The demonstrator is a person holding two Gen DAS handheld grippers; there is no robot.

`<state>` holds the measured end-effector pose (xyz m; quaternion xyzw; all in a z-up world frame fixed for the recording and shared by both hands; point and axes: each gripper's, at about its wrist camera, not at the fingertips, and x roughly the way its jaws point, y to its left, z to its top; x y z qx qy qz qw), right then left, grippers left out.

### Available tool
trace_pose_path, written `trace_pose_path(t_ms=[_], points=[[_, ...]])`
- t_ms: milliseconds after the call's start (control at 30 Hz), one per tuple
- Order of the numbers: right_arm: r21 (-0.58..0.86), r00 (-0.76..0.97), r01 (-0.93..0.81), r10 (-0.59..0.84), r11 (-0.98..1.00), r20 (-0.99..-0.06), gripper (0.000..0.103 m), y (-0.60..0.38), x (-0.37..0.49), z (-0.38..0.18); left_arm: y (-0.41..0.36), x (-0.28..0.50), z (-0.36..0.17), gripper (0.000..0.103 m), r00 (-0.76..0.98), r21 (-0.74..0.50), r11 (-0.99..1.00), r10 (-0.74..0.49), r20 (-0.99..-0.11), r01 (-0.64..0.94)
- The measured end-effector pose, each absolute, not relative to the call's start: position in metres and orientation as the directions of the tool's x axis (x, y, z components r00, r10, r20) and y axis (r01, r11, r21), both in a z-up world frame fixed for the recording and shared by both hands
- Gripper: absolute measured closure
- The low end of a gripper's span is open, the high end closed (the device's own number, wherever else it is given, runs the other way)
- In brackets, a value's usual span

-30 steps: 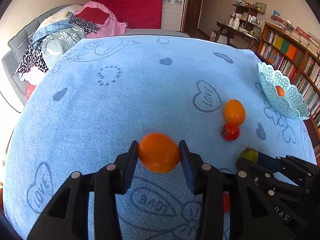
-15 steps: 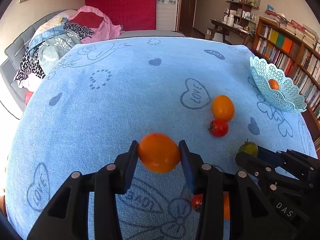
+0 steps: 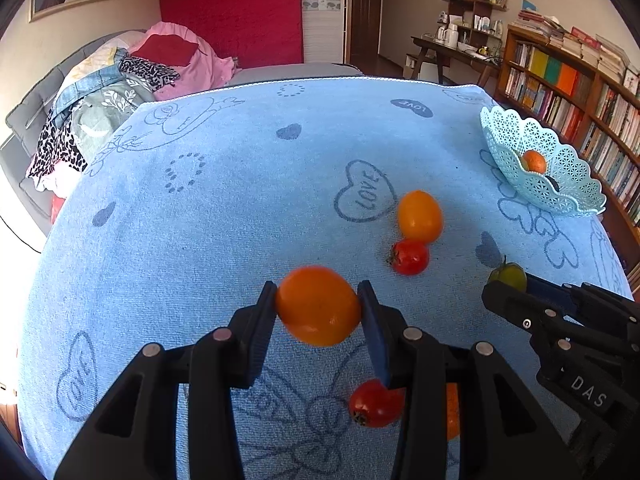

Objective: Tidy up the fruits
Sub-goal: 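Carry the orange tomato in the left gripper while the right carries the green tomato to the basket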

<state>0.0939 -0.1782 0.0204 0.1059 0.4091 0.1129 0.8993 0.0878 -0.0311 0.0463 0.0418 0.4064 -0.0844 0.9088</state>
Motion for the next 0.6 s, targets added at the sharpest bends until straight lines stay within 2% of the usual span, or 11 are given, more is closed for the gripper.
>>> trace_pose_path(t_ms=[600], points=[[0.324,0.695,-0.065,0.276,0.944,-0.664,0.073,-0.218,0.084,0.035,-0.065,0.083,0.059,0.061,0.672,0.055,0.968,-0.128,-0.729,0.244]])
